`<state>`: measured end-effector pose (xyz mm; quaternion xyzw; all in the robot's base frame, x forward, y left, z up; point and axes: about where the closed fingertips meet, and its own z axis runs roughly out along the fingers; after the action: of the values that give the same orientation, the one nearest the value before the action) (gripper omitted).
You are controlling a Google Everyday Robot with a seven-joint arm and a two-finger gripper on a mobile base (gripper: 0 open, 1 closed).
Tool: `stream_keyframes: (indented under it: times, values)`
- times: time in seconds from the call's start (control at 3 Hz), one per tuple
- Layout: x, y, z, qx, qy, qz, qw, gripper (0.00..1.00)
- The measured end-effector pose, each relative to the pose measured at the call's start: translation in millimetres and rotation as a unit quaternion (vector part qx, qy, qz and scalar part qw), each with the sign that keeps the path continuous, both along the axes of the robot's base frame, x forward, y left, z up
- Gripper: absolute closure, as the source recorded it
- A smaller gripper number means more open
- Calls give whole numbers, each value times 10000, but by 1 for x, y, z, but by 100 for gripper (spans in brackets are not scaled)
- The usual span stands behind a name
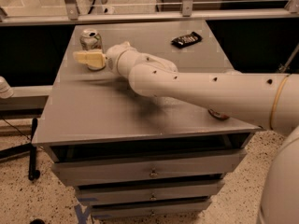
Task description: Place 7up can upright
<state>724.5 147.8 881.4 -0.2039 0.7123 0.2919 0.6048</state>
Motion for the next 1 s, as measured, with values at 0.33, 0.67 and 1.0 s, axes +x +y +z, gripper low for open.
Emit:
stream_keyframes:
  times: [0.33, 0.67, 1.0]
  values:
    - [30, -36, -38, 441, 759, -62, 9961, 0]
    - [40, -52, -34, 505, 896, -124, 9946, 0]
    - [40, -52, -31, 504, 896, -124, 9946, 0]
